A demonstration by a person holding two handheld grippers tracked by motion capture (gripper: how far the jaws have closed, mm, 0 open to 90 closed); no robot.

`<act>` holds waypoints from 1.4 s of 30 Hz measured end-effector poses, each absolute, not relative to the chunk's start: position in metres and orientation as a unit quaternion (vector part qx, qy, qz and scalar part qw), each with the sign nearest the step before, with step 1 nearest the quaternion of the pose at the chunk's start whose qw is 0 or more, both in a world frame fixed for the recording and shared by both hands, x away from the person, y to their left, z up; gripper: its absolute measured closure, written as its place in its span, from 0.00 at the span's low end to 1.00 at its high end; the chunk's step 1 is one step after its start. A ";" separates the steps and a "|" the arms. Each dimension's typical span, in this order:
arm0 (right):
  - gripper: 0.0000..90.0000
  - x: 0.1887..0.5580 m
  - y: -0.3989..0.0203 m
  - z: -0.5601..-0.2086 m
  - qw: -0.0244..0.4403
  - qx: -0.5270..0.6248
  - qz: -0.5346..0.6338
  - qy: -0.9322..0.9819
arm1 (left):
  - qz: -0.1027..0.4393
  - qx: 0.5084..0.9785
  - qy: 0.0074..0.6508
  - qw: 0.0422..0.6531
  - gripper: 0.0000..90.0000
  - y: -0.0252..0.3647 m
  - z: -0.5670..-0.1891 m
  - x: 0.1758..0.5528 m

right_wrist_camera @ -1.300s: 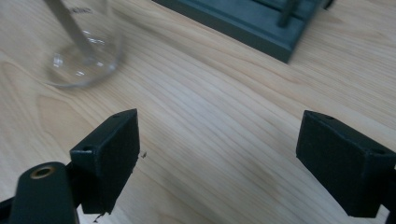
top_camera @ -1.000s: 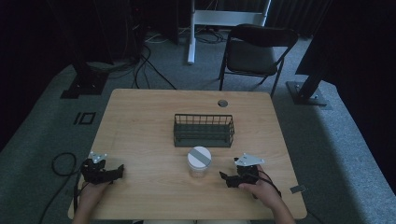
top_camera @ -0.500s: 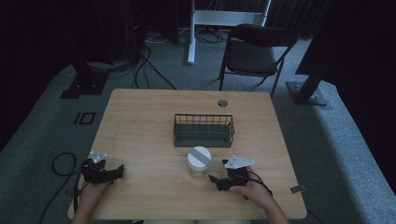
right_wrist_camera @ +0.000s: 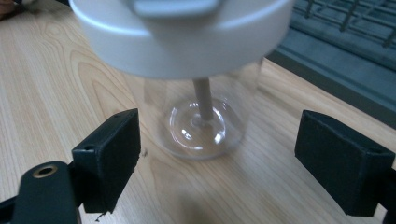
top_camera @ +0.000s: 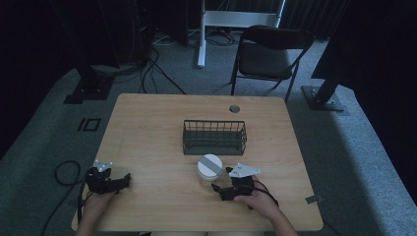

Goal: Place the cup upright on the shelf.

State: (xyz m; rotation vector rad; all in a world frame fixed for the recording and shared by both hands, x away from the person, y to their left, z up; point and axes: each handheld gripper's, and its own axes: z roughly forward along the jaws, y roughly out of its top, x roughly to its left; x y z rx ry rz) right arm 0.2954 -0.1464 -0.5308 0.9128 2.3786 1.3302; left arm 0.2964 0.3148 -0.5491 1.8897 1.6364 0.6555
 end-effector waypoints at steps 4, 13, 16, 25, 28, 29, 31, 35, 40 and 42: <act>0.15 0.296 -0.141 -0.529 0.134 0.315 0.468 0.815 | 0.244 0.703 0.609 0.275 0.00 0.315 -0.549 0.296; 0.14 0.297 -0.129 -0.531 0.127 0.315 0.484 0.806 | 0.243 0.704 0.607 0.276 0.00 0.315 -0.549 0.296; 0.14 0.296 -0.126 -0.532 0.130 0.316 0.490 0.802 | 0.243 0.704 0.607 0.276 0.00 0.315 -0.549 0.296; 0.14 0.297 -0.116 -0.537 0.143 0.335 0.497 0.788 | 0.243 0.704 0.607 0.276 0.00 0.315 -0.549 0.296; 0.14 0.298 -0.115 -0.538 0.143 0.340 0.500 0.784 | 0.243 0.704 0.607 0.276 0.00 0.315 -0.549 0.296; 0.14 0.298 -0.115 -0.538 0.143 0.340 0.500 0.784 | 0.243 0.704 0.607 0.276 0.00 0.315 -0.549 0.296; 0.13 0.299 -0.111 -0.541 0.147 0.342 0.501 0.781 | 0.243 0.704 0.607 0.276 0.00 0.315 -0.549 0.296; 0.13 0.298 -0.108 -0.542 0.155 0.346 0.499 0.779 | 0.243 0.704 0.607 0.276 0.00 0.315 -0.549 0.296; 0.14 0.300 -0.104 -0.542 0.158 0.355 0.498 0.775 | 0.243 0.704 0.607 0.276 0.00 0.315 -0.549 0.296; 0.16 0.300 -0.102 -0.542 0.166 0.357 0.499 0.772 | 0.243 0.704 0.607 0.276 0.00 0.315 -0.549 0.296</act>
